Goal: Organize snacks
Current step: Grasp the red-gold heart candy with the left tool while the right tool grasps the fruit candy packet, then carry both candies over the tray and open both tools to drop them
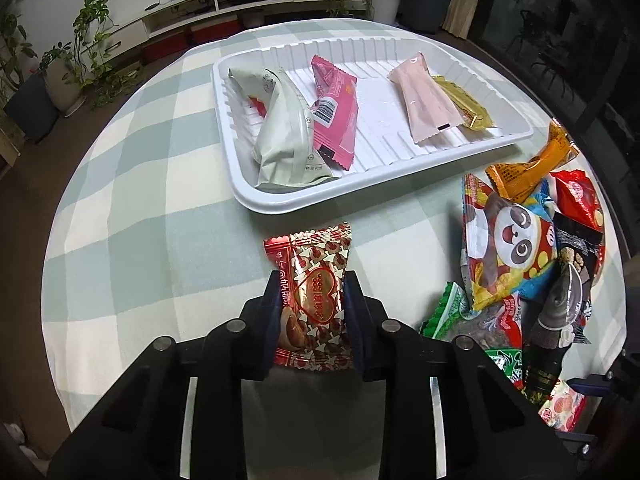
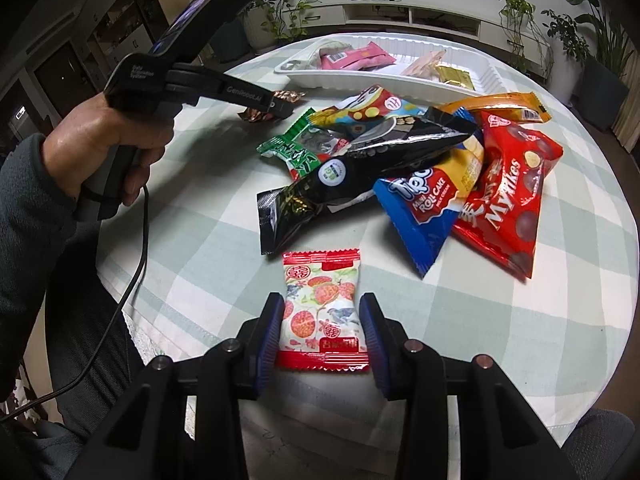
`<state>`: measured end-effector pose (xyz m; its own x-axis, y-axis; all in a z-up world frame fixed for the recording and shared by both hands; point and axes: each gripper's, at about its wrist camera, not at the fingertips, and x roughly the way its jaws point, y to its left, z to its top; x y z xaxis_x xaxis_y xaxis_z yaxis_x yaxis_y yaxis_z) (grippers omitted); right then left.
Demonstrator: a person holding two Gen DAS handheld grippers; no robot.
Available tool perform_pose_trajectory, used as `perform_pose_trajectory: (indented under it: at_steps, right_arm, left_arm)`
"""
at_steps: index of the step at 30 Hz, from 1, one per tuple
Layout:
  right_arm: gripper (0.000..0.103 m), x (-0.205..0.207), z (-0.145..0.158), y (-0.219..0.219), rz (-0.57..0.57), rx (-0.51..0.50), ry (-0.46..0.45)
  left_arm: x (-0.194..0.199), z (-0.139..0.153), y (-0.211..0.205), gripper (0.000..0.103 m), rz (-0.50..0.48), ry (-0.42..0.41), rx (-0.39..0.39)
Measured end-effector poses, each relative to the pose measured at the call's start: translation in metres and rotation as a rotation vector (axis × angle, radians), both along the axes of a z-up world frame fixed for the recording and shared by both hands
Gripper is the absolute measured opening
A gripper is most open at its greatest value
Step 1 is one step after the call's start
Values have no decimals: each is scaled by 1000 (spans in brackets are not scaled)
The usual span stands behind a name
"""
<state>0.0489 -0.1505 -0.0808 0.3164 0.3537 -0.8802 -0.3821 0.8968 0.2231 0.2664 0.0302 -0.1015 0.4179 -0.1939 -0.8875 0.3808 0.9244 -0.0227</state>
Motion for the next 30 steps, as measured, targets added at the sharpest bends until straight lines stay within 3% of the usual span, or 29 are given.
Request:
perform_pose_trajectory:
  at_steps: [8,23,30]
  right_arm:
    - [41,0,0,-2,-4,8,11]
    - [39,6,-3,21,154,-154,48]
    - [34,7,7,9,110,-118,42]
  left_arm:
    - [-22,8,11,26,13,-13,-57]
    - [-61,21,11,26,-15,-36,-100]
    - [-77,28,20,26,-18,-39,-157]
